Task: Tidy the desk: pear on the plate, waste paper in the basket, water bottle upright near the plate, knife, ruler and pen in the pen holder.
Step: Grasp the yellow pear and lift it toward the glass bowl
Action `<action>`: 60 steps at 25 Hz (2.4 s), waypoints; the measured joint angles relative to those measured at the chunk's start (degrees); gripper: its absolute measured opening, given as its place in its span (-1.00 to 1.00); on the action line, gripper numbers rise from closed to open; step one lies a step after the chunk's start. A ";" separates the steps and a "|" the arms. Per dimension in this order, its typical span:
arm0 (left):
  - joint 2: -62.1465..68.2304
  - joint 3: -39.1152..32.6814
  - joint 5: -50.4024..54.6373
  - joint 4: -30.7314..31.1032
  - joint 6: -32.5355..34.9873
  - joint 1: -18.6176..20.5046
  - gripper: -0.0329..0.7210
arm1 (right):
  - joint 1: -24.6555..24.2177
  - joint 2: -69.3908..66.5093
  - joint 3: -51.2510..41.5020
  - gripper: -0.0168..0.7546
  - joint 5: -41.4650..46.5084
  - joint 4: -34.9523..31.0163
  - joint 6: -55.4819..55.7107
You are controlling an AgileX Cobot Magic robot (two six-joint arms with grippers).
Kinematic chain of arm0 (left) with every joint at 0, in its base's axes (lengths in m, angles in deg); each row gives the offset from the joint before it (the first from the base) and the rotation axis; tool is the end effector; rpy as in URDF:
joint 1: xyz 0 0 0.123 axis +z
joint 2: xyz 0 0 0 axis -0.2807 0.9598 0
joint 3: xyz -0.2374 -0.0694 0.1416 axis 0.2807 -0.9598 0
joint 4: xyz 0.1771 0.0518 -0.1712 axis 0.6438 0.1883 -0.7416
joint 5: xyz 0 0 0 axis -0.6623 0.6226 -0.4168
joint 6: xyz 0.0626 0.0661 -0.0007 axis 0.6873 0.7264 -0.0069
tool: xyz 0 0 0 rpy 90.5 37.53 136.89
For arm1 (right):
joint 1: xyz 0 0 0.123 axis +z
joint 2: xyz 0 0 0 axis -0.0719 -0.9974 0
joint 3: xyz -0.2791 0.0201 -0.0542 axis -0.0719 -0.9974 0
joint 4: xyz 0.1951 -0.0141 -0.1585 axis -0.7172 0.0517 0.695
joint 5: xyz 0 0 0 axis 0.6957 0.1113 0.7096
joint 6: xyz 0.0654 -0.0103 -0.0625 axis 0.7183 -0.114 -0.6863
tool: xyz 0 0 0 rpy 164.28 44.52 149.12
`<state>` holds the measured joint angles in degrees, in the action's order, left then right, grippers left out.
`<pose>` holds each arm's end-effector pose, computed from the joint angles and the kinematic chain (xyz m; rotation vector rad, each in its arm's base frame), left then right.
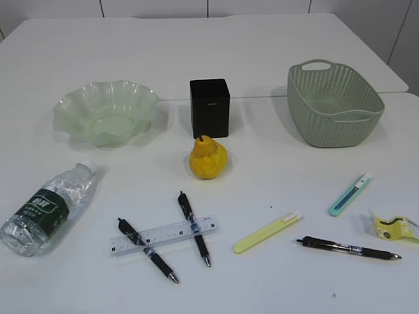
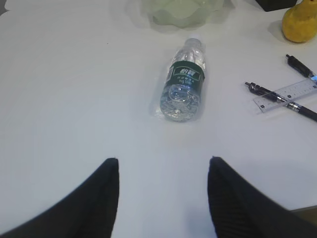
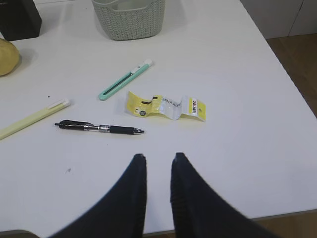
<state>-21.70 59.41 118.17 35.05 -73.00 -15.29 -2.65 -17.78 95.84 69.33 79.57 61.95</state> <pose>-0.0063 -0.0049 0.2725 0.0612 2.1041 -0.0177 -0.0098 0.0028 0.2675 0.1233 2.1205 -0.0453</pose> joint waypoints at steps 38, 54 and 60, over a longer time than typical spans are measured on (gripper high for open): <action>0.00 0.00 0.00 0.00 0.00 0.00 0.15 | 0.00 0.00 0.00 -0.55 0.00 0.00 0.00; 0.00 0.00 0.00 0.00 0.00 0.00 0.15 | 0.00 0.00 0.00 -0.55 0.00 -0.04 0.00; 0.00 0.00 0.00 0.00 0.00 0.00 0.15 | 0.00 0.00 0.00 -0.55 0.00 -1.00 0.00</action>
<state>-21.70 59.41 118.17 35.05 -73.00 -15.29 -2.65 -17.78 95.84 69.33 78.57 61.95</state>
